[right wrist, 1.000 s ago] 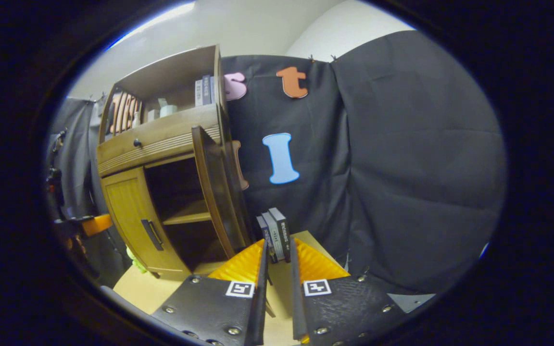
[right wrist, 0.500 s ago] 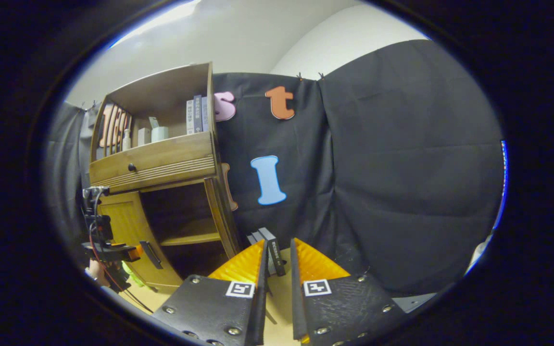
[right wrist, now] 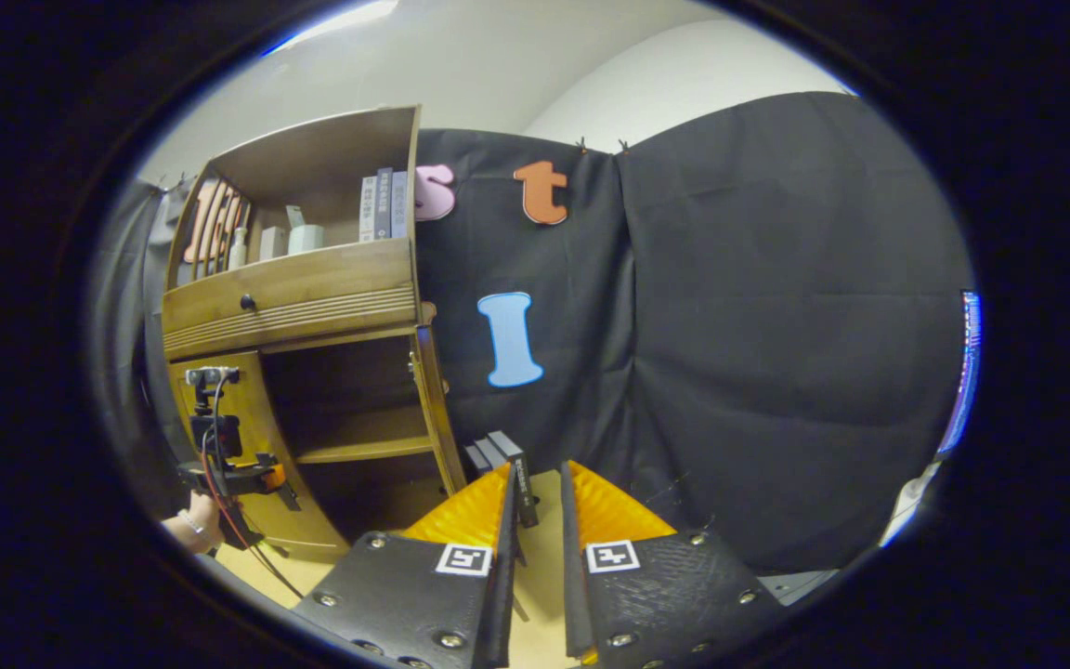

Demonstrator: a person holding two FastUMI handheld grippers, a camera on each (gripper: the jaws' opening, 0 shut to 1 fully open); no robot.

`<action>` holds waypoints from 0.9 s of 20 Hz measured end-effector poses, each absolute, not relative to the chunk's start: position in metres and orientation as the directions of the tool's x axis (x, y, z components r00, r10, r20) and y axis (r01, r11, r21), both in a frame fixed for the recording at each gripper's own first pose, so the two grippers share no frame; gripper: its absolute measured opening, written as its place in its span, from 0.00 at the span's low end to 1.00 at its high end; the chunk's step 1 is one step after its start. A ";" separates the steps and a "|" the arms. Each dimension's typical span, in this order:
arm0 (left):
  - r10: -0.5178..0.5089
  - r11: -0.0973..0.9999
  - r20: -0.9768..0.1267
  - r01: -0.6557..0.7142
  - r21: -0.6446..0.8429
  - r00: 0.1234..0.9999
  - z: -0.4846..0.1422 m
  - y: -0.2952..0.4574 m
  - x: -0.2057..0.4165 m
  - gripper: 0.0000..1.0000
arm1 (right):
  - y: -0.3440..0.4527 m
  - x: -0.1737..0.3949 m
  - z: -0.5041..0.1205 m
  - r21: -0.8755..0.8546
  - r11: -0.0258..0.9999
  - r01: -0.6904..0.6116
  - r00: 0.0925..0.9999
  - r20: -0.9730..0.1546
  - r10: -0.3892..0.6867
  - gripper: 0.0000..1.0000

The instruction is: Open the right door of the double-door shoe cabinet with the right hand, and open the left door with the left hand.

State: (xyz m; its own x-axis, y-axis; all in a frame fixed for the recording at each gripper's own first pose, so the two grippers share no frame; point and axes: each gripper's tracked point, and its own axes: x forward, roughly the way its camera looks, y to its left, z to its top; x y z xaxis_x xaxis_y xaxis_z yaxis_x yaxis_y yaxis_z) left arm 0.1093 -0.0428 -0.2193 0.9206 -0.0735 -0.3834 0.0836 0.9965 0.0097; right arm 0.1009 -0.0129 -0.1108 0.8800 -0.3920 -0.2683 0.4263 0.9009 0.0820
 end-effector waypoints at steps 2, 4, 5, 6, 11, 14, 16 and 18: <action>-0.076 0.996 -0.367 0.085 0.007 0.927 -0.221 -0.042 0.111 0.36 | -0.013 0.101 -0.109 0.074 0.907 0.415 0.885 -0.264 -0.383 0.23; -0.081 0.996 -0.362 0.088 0.002 0.929 -0.222 -0.043 0.110 0.34 | -0.010 0.102 -0.108 0.084 0.916 0.393 0.896 -0.258 -0.361 0.23; -0.083 0.996 -0.357 0.088 -0.002 0.930 -0.221 -0.043 0.110 0.36 | -0.007 0.104 -0.108 0.090 0.920 0.381 0.902 -0.257 -0.348 0.23; -0.083 0.996 -0.358 0.087 -0.003 0.930 -0.220 -0.042 0.107 0.33 | -0.005 0.105 -0.108 0.094 0.924 0.371 0.906 -0.256 -0.338 0.23; -0.114 0.993 -0.322 0.112 -0.022 0.940 -0.215 -0.041 0.091 0.31 | 0.005 0.109 -0.108 0.105 0.939 0.328 0.920 -0.262 -0.292 0.23; -0.125 0.992 -0.312 0.127 -0.014 0.942 -0.212 -0.036 0.068 0.28 | 0.013 0.111 -0.110 0.101 0.954 0.281 0.931 -0.271 -0.245 0.23; -0.120 0.993 -0.306 0.121 -0.018 0.944 -0.208 -0.031 0.052 0.30 | 0.020 0.114 -0.108 0.104 0.965 0.239 0.941 -0.270 -0.204 0.23; -0.117 0.993 -0.308 0.116 -0.023 0.944 -0.207 -0.026 0.039 0.27 | 0.035 0.120 -0.109 0.109 0.975 0.195 0.949 -0.273 -0.159 0.23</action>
State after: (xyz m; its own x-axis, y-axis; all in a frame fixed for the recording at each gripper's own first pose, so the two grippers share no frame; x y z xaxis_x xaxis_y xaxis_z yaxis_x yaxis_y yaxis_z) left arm 0.0394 -0.0258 -0.2067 0.9441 -0.1172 -0.3082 0.1159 0.9930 -0.0228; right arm 0.1203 0.0345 -0.1085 0.9486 -0.1594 -0.2732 0.1953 0.9746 0.1095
